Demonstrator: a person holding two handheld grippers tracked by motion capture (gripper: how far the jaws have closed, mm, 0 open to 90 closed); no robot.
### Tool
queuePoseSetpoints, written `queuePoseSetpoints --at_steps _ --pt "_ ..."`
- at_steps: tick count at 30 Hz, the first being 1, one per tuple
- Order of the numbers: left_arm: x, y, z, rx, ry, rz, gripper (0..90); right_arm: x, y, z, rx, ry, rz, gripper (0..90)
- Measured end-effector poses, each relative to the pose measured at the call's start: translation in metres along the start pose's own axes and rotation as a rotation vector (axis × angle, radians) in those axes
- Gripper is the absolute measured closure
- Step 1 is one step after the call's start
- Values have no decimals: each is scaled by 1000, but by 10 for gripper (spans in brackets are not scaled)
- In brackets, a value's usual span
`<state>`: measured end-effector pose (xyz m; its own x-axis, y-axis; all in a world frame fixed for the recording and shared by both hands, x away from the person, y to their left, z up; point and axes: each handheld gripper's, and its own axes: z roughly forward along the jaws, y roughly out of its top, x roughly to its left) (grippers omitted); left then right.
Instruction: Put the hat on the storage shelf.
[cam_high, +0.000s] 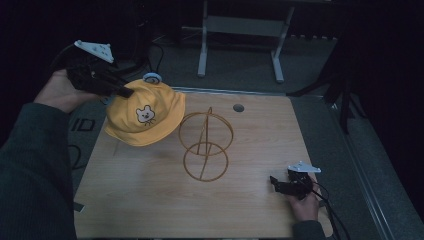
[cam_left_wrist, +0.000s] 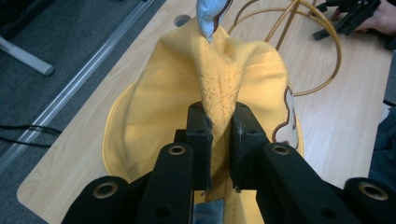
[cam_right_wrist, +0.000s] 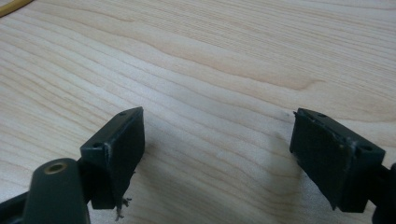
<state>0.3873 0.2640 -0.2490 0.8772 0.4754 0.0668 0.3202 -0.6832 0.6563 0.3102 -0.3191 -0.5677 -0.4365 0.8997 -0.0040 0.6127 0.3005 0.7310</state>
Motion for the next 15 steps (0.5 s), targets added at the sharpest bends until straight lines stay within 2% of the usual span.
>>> queuePoseSetpoints --at_steps 7,15 --pt "-1 1 -7 -28 -5 1 799 0 0 0 0 0 0 179" --pt "-5 9 -8 -33 -18 24 799 0 0 0 0 0 -1 179"
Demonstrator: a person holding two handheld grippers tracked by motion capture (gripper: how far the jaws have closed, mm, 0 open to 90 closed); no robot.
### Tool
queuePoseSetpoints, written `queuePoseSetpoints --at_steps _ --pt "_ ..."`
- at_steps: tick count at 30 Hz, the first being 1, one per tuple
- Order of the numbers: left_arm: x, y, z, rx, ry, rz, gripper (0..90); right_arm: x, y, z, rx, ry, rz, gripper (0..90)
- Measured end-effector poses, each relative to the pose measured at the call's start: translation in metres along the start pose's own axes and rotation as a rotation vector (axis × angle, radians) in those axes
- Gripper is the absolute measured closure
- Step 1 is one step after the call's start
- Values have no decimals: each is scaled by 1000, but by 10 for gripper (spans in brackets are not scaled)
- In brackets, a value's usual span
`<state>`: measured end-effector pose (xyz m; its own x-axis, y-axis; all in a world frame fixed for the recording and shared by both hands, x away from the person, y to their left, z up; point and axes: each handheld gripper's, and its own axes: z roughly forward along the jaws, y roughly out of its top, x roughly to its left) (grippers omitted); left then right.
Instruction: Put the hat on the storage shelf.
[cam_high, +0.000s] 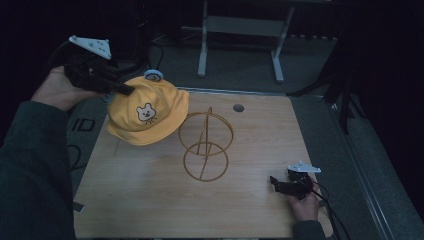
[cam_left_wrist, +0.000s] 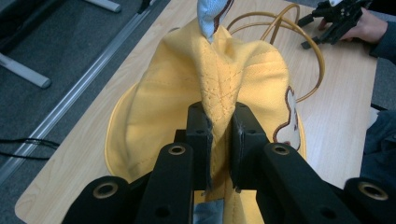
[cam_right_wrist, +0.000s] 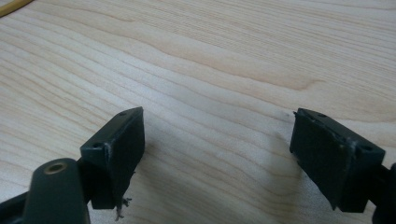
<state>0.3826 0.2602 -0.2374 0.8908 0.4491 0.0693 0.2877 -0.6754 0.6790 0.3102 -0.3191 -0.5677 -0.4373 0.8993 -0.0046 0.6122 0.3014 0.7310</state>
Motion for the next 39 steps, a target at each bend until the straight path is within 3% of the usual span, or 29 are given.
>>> queuePoseSetpoints --at_steps 16,39 --pt "-12 44 4 24 -31 69 799 0 0 0 -1 0 0 179" --pt "-32 91 52 29 -133 146 798 0 0 0 0 0 0 179"
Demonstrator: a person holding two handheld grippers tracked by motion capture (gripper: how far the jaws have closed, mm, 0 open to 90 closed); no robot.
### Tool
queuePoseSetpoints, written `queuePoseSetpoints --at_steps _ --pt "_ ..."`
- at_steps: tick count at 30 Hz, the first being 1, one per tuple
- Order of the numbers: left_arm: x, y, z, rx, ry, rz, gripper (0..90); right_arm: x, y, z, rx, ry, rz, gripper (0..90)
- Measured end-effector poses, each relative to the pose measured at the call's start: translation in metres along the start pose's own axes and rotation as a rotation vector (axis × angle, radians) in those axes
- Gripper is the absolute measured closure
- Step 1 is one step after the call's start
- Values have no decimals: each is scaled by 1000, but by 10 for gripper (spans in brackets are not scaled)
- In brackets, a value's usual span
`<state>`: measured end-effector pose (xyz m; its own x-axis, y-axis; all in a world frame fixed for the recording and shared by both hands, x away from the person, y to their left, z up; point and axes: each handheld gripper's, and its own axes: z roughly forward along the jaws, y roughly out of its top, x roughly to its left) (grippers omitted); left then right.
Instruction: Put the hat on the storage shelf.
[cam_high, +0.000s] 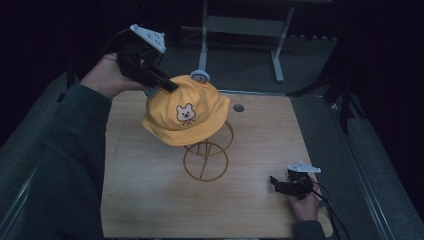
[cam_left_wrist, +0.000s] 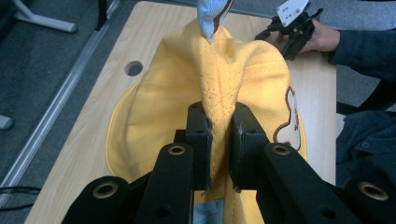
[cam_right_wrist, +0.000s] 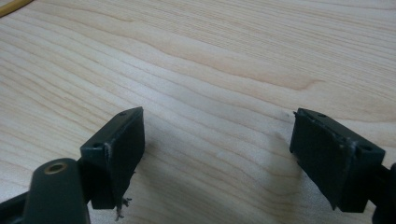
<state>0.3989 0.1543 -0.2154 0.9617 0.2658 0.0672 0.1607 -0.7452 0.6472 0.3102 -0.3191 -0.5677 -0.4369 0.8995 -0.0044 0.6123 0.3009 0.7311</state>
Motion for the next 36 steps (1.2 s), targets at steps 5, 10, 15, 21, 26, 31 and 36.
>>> queuePoseSetpoints --at_steps 5,10,15,21,26,31,36 --pt "-1 9 17 14 -27 9 796 0 0 0 0 0 0 179" --pt "-2 16 36 39 -50 13 791 0 0 0 0 0 0 179" --pt "-4 20 59 81 -68 35 782 0 0 0 0 0 1 179" --pt "-4 22 79 87 -78 9 525 0 0 0 1 0 1 179" --pt "-3 21 83 88 -67 6 467 0 0 0 1 0 1 179" --pt "-4 19 81 54 -84 22 690 0 0 0 0 0 0 179" --pt "-5 23 85 51 -85 30 736 0 0 0 1 0 1 179"
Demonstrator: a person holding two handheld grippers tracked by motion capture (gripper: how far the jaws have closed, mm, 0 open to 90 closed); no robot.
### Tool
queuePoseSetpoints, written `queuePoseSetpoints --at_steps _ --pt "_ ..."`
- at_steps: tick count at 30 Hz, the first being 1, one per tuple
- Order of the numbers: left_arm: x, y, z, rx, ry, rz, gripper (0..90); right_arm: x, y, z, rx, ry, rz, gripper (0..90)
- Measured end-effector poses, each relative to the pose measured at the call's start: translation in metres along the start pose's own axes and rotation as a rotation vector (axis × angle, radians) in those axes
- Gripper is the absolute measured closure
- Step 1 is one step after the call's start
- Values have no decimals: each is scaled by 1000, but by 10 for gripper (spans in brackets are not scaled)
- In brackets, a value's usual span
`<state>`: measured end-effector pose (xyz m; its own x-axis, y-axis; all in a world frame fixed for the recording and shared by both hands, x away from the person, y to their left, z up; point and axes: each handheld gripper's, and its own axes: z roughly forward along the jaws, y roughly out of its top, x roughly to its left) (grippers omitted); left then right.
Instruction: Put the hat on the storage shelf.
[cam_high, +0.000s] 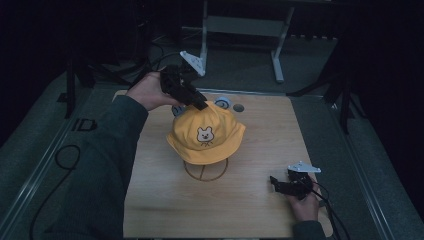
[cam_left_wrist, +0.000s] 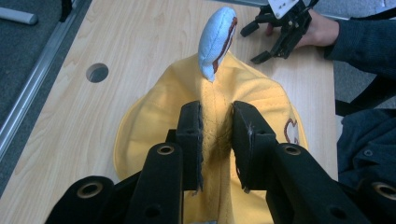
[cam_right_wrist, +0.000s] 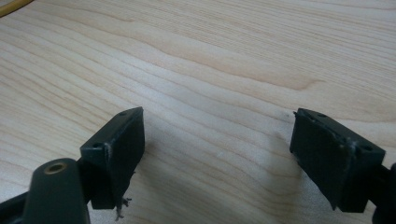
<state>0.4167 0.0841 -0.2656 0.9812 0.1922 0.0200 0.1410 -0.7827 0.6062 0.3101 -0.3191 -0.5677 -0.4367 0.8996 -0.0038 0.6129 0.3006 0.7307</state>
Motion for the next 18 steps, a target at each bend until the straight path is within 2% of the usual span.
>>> queuePoseSetpoints --at_steps 4,6,8,9,10,11,15,18 --pt "-3 6 6 -2 -17 14 730 0 0 0 0 0 0 179" --pt "-4 9 9 7 -15 18 693 0 0 0 0 0 0 178" --pt "-4 9 10 9 -3 15 563 0 0 0 0 0 0 179" --pt "-3 9 11 10 30 -6 563 0 0 0 0 0 0 179" --pt "-2 8 10 5 41 -18 435 0 0 0 0 0 -1 179" --pt "-1 6 8 -1 51 -25 404 0 0 0 0 1 -1 179" --pt "3 -2 -2 -39 79 -57 372 0 0 0 0 1 -1 179" --pt "4 -8 -12 -63 102 -66 375 0 0 0 0 2 -1 178"
